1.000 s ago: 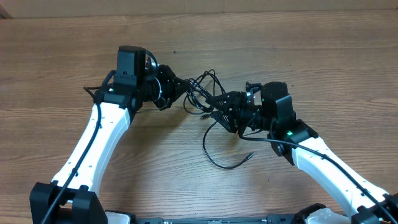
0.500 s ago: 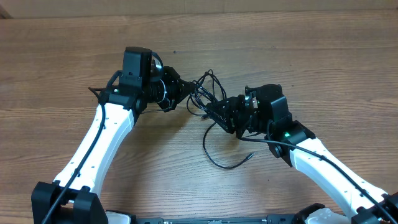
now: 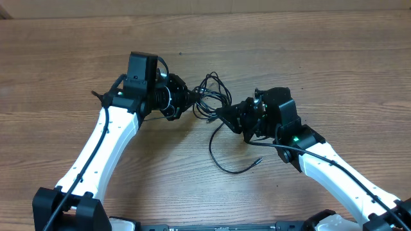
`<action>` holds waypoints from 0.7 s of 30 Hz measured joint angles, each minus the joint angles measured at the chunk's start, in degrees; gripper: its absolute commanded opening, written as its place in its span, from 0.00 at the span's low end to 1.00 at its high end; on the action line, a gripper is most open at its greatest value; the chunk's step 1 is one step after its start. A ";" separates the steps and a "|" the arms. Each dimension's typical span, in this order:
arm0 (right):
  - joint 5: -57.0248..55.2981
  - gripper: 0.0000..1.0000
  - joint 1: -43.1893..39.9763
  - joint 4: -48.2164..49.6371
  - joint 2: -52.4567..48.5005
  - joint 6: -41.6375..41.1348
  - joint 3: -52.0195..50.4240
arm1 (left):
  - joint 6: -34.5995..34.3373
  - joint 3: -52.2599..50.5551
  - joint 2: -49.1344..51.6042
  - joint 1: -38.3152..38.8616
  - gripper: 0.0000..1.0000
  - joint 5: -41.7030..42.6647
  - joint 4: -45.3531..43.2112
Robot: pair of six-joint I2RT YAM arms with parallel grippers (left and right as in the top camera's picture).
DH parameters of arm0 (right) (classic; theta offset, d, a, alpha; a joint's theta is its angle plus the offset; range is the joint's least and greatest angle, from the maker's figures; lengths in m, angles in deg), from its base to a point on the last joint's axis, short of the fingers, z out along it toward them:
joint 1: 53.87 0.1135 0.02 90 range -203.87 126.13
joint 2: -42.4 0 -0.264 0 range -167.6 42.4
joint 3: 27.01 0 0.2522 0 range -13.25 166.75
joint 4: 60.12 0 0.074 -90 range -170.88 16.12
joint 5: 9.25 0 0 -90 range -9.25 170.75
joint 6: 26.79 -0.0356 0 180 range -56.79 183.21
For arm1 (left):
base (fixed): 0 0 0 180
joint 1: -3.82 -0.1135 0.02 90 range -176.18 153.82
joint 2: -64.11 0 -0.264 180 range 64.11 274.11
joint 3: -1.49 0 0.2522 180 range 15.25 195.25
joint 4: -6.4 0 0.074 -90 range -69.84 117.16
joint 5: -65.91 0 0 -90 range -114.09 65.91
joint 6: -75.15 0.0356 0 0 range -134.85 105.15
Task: Untangle cables
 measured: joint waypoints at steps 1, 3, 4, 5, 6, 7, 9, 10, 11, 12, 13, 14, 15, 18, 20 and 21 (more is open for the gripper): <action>0.00 0.04 0.04 -0.33 0.00 0.04 0.00 | 0.00 0.00 0.00 0.13 0.04 -0.31 0.07; -0.33 0.04 0.31 -0.52 0.00 0.61 0.00 | 0.00 0.00 0.00 0.39 0.04 -1.01 0.09; -0.39 0.04 0.48 -0.61 0.00 1.01 0.00 | 0.00 0.00 0.00 0.39 0.05 -1.40 0.11; -0.48 0.04 0.74 -0.66 0.00 1.25 0.00 | 0.00 0.00 0.00 0.39 0.05 -1.79 0.20; -0.52 0.04 1.05 -0.66 0.00 1.55 0.00 | -0.02 0.00 0.00 0.39 0.04 -2.23 0.24; -0.57 0.04 1.27 -0.68 0.00 1.73 0.00 | 0.00 0.00 0.00 0.39 0.04 -2.84 0.26; -0.61 0.04 1.90 -0.66 0.00 2.64 0.00 | -0.02 0.00 0.00 0.39 0.05 -4.44 0.26; -0.59 0.04 2.23 -0.66 0.00 3.39 0.00 | -0.07 0.00 0.00 0.39 0.04 -5.33 0.26; -0.46 0.04 2.51 -0.66 0.00 4.22 0.00 | -0.20 0.00 0.00 0.46 0.05 -6.49 0.28; -0.22 0.04 2.84 -0.68 0.00 5.70 0.00 | -0.22 0.00 0.00 0.50 0.04 -7.54 0.26; 0.07 0.04 3.08 -0.66 0.00 7.19 0.00 | -0.42 0.00 0.00 0.50 0.05 -8.61 0.26; 0.33 0.04 3.28 -0.66 0.00 8.46 0.00 | -0.59 0.00 0.00 0.50 0.04 -9.62 0.26; 0.92 0.04 3.37 -0.68 0.00 10.45 0.00 | -0.68 0.00 0.00 0.50 0.04 -10.71 0.26; 2.56 0.04 3.41 -0.70 0.00 15.69 0.00 | -1.27 0.00 0.00 0.50 0.04 -13.11 0.28; 4.04 0.04 3.41 -1.01 0.00 19.74 0.00 | -1.95 0.00 0.00 0.50 0.05 -14.47 0.28; 4.79 0.04 3.41 -1.55 0.00 21.79 0.00 | -2.19 0.00 0.00 0.50 0.04 -14.99 0.28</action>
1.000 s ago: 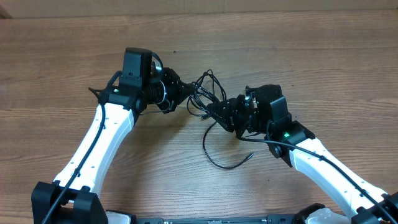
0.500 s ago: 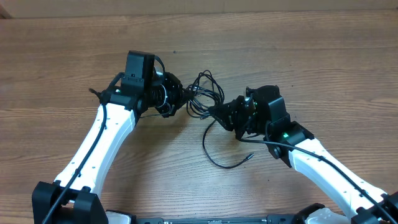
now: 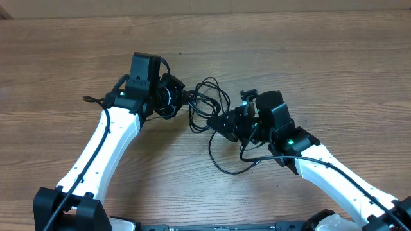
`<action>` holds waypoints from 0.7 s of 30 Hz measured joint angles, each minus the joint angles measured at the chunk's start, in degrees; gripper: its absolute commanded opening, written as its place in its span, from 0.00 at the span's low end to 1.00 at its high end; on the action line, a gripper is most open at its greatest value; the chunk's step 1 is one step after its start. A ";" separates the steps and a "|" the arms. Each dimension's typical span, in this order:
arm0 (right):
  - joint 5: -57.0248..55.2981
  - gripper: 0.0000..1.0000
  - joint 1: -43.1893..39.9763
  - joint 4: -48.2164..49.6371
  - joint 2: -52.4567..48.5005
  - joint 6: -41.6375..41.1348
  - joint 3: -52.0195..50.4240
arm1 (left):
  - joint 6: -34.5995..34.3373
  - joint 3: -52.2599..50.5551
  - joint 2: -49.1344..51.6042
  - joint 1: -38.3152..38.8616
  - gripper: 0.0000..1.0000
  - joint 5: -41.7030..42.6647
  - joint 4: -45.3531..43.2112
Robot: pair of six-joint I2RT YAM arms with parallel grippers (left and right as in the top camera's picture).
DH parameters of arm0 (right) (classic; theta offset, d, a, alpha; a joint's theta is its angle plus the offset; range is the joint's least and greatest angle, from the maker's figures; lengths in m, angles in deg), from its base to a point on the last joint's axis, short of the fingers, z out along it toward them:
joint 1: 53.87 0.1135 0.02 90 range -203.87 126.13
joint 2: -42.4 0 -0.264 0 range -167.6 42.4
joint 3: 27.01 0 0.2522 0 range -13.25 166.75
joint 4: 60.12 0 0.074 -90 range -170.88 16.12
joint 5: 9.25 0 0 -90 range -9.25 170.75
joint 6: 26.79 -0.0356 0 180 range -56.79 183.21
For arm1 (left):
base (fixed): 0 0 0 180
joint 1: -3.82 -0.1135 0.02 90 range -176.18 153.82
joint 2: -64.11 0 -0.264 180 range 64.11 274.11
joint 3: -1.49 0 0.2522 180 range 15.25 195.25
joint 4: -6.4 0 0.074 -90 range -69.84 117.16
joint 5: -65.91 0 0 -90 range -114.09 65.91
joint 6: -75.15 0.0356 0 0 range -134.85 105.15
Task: Untangle cables
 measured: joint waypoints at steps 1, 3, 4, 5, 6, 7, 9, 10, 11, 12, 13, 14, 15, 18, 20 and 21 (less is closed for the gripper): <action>0.79 0.04 0.00 -0.66 0.00 2.05 0.00 | -0.17 0.00 0.00 0.00 0.05 -0.35 0.02; 2.64 0.04 0.00 -2.95 0.00 6.84 0.00 | -0.35 0.00 0.00 -0.02 0.04 -0.92 0.13; 3.72 0.04 -0.02 -4.50 0.00 9.53 0.00 | -0.35 0.00 0.00 -0.02 0.04 -1.11 0.24; 4.55 0.04 0.00 -5.92 0.00 11.72 0.00 | -0.35 0.00 0.00 -0.02 0.05 -1.11 0.26; 5.27 0.04 -0.02 -8.15 0.00 14.38 0.02 | -0.37 0.00 0.00 -0.02 0.04 -1.11 0.44; 6.14 0.04 -0.02 -10.97 0.00 17.57 0.02 | -0.37 0.00 0.00 -0.13 0.04 -1.11 0.63; 6.71 0.04 -0.02 -14.23 0.00 20.85 0.09 | -0.37 0.00 0.00 -0.33 0.05 -1.09 0.83; 6.99 0.04 -0.02 -16.09 0.00 22.58 0.09 | -0.37 0.00 0.00 -0.50 0.04 -1.09 0.92; 7.32 0.04 -0.02 -18.75 0.00 24.70 0.09 | -0.37 0.00 0.00 -0.74 0.04 -1.14 0.98; 7.72 0.04 0.00 -21.35 0.00 26.38 0.07 | -0.37 0.00 0.00 -1.14 0.04 -1.49 0.79; 8.09 0.04 0.00 -24.09 0.00 28.28 0.02 | -0.39 0.00 0.00 -1.86 0.05 -2.03 0.42; 8.20 0.04 0.09 -26.12 0.00 30.03 0.02 | -0.39 0.00 0.00 -2.64 0.05 -2.45 0.37; 8.28 0.05 0.13 -27.61 0.00 31.32 0.02 | -0.44 0.00 0.00 -3.37 0.04 -2.71 0.37; 6.32 0.05 0.28 -34.38 0.00 34.23 0.02 | -0.55 0.00 0.00 -5.31 0.05 -3.48 0.63; 4.44 0.05 0.33 -37.31 0.00 35.23 0.02 | -0.55 0.00 0.00 -6.19 0.04 -3.67 1.38; 3.63 0.09 0.33 -38.07 0.00 35.54 0.02 | -0.55 0.00 0.00 -6.45 0.04 -3.67 1.79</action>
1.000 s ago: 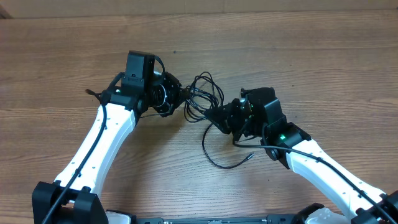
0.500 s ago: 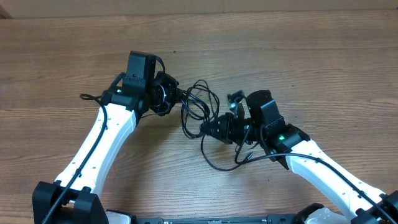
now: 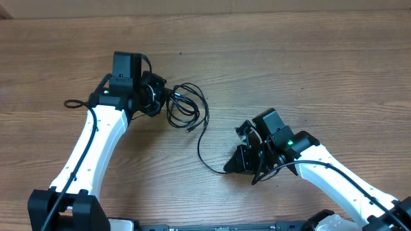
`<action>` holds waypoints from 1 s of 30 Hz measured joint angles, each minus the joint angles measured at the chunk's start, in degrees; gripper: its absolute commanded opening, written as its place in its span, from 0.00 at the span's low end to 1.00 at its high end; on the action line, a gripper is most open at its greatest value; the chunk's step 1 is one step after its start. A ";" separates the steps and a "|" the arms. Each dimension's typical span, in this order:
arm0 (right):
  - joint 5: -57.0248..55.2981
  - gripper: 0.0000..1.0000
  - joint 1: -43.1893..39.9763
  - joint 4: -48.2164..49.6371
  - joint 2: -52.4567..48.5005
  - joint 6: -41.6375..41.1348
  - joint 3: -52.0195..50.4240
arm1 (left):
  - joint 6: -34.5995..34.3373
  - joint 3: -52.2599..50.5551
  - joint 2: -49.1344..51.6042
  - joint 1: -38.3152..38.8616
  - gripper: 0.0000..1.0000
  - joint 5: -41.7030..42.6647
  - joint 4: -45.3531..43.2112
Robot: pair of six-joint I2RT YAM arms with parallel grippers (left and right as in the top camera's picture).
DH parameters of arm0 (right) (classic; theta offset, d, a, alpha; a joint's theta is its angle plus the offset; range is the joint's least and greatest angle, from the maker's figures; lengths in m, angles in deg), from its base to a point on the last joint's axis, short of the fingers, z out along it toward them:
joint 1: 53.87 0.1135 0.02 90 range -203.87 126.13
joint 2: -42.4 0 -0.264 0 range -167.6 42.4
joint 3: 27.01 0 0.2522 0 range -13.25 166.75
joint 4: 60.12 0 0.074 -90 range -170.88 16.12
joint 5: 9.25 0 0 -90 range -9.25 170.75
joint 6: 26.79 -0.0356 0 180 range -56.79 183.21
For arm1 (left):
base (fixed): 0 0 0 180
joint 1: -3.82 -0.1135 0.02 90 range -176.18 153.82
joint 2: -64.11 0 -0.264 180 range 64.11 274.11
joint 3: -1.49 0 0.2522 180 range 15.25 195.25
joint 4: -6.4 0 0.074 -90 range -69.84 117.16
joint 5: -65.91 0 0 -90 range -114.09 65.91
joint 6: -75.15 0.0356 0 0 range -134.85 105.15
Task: Untangle cables
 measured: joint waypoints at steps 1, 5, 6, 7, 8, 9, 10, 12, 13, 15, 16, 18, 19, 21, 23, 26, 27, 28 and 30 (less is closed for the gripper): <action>-0.52 0.17 -0.02 -0.39 0.00 0.26 0.00 | 0.00 0.00 0.00 -0.04 0.04 0.00 0.37; -2.10 0.47 -0.02 0.83 0.00 1.09 0.00 | 0.00 0.00 0.00 -0.11 0.04 0.02 1.95; -2.16 0.59 -0.02 1.70 0.00 1.46 0.00 | 0.00 0.00 0.00 -0.11 0.04 0.02 2.38; -2.08 0.69 0.00 2.62 0.00 1.62 0.00 | 0.00 0.00 0.00 -0.11 0.04 0.04 2.69; -1.95 0.77 0.00 4.48 0.00 1.18 -0.02 | 0.00 0.00 0.00 -0.11 0.04 0.09 2.93; -1.68 0.82 0.00 6.47 0.00 0.94 -0.04 | 0.00 0.00 0.00 -0.11 0.04 0.22 3.02; -1.18 0.84 -0.02 8.63 0.00 0.44 -0.11 | 0.00 0.00 0.00 -0.11 0.04 0.39 3.02; -0.57 0.85 -0.02 14.19 0.00 -1.88 -0.13 | 0.00 0.00 0.00 -0.11 0.04 1.16 3.08; -0.37 0.85 -0.02 16.17 0.00 -3.17 -0.13 | 0.00 0.00 0.00 -0.11 0.05 1.60 3.10; -0.07 0.86 -0.02 21.05 0.00 -6.73 -0.15 | 0.00 0.00 0.00 -0.11 0.05 2.86 3.10; 0.09 0.86 -0.02 23.04 0.00 -8.31 -0.15 | 0.00 0.00 0.00 -0.11 0.04 3.63 3.13; 0.28 0.86 0.00 28.37 0.00 -12.41 -0.15 | -0.35 0.02 0.00 -0.07 0.04 4.46 3.56; 0.28 0.86 -0.02 28.65 0.00 -12.66 -0.15 | -1.05 0.02 0.00 -0.07 0.04 4.92 4.02; 0.26 0.86 -0.02 33.57 -0.09 -15.63 -0.28 | -2.21 0.02 0.00 0.07 0.05 5.42 4.79; -0.17 0.86 0.00 36.24 -0.09 -18.71 -0.26 | -2.84 0.02 0.00 0.46 0.04 5.64 5.01; -2.21 0.86 0.17 36.85 -0.09 -23.56 -0.26 | -4.13 0.02 0.00 1.92 0.05 5.84 5.03; -2.99 0.86 0.35 36.81 -0.09 -25.05 -0.26 | -4.74 0.02 0.00 2.49 0.05 5.86 5.05; -3.80 0.86 0.72 36.83 -0.09 -26.45 -0.26 | -5.62 0.02 0.00 3.13 0.05 5.86 5.03; -5.29 0.82 1.77 36.85 -0.09 -28.98 -0.26 | -7.23 0.02 0.00 4.02 0.04 5.86 5.03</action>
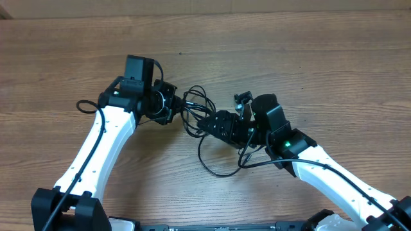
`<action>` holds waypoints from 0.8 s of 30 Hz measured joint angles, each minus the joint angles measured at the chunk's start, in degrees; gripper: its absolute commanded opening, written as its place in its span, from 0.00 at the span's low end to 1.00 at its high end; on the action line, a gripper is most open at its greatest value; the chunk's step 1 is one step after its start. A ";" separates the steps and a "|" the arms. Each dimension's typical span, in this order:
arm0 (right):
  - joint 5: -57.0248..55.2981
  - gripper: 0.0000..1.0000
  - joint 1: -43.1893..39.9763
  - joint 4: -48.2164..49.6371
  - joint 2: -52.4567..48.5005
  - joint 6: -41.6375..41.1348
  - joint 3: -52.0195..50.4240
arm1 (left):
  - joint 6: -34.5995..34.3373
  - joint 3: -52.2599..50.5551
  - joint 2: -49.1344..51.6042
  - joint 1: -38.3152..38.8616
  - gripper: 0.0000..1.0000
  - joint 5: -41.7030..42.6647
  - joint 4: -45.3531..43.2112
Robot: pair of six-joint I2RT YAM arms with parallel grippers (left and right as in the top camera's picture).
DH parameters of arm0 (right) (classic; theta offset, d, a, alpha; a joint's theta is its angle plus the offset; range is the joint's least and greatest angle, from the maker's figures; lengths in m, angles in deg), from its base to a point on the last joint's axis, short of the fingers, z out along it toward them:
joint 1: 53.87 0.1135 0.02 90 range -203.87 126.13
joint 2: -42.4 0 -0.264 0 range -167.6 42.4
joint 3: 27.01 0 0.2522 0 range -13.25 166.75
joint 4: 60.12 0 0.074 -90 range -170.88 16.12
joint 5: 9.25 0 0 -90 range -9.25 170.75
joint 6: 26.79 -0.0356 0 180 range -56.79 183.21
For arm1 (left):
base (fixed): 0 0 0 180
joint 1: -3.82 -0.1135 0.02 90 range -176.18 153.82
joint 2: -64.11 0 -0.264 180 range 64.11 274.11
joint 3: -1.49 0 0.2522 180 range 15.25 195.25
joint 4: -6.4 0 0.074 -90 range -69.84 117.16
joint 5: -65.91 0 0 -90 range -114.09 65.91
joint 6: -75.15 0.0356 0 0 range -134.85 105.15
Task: Untangle cables
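Note:
A black cable tangle [198, 104] lies on the wooden table in the overhead view. One strand loops down toward the near side [215, 172]. My left gripper [178, 106] sits at the tangle's left edge, shut on the cable. My right gripper [204, 125] points left, its tips at the tangle's lower right side and touching or just over the strands. Its own body hides the fingers, so their gap does not show.
The wooden table [321, 64] stretches out all around the cable. A loose black loop [83, 104] hangs off the left arm's outer side. The right arm's own wire [257, 157] curves beside its wrist.
My right gripper moved from the near side, by the cable's low loop, up and left to the tangle. My left gripper shifted right with the tangle, which now lies closer to the centre.
At first both grippers were at the tangle in the middle. Then the right one sat slightly lower on it. Then the left had carried the tangle left, the right was low and near, and a long strand stretched between. Now both meet at the tangle again.

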 measured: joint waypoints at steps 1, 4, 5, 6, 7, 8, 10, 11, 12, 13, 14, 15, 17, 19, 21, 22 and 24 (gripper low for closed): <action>-0.83 0.78 0.61 0.00 -0.02 -0.96 0.00 | -0.87 0.00 0.00 0.33 0.05 -0.02 0.02; -3.37 0.71 2.60 0.09 -0.02 -3.02 0.00 | -3.54 0.00 0.00 0.92 0.04 -0.02 0.02; -4.04 0.71 3.15 0.15 0.00 -3.43 0.00 | -4.46 0.00 0.00 0.94 0.04 -0.02 0.02; -4.96 0.71 3.63 0.13 -0.02 -3.82 0.00 | -5.03 0.00 0.00 1.09 0.04 -0.02 0.02; -5.99 0.70 4.13 0.15 -0.02 -4.22 0.00 | -5.68 0.00 0.00 1.31 0.04 -0.02 0.00; -7.02 0.68 4.55 0.17 -0.02 -4.57 0.00 | -5.97 0.00 0.00 1.31 0.04 -0.02 0.02; -9.51 0.66 5.33 0.07 -0.02 -5.07 0.00 | -6.62 0.00 0.00 1.57 0.04 -0.04 0.00; -10.34 0.65 5.46 -0.02 -0.02 -5.18 0.00 | -7.13 0.00 0.00 1.84 0.05 -0.02 0.00; -11.52 0.64 5.70 -0.20 -0.02 -5.42 0.00 | -7.39 0.00 0.00 2.23 0.05 -0.02 0.02; -12.68 0.64 5.88 -0.48 -0.02 -5.49 0.00 | -7.56 0.00 0.00 2.58 0.04 -0.02 0.02; -13.81 0.63 6.03 -0.74 -0.02 -5.62 0.00 | -7.78 0.00 0.00 3.02 0.04 -0.02 0.02; -14.91 0.61 6.14 -1.09 -0.02 -5.68 0.00 | -7.82 0.00 0.00 3.32 0.04 -0.02 0.02; -17.73 0.58 6.16 -1.53 -0.02 -5.86 0.00 | -8.04 0.00 0.00 3.91 0.05 -0.04 0.02; -19.58 0.54 6.16 -1.55 -0.02 -6.25 0.00 | -8.26 0.00 0.00 4.20 0.04 -0.07 0.02; -21.16 0.53 6.16 -1.55 -0.24 -6.73 0.00 | -8.55 0.00 0.00 4.28 0.04 -0.07 0.02; -21.73 0.52 6.16 -1.51 -0.48 -6.88 0.00 | -8.66 0.00 0.00 4.31 0.04 -0.07 0.02; -22.60 0.51 6.16 -1.51 -1.81 -7.17 0.00 | -8.68 0.00 0.00 4.31 0.05 -0.07 0.02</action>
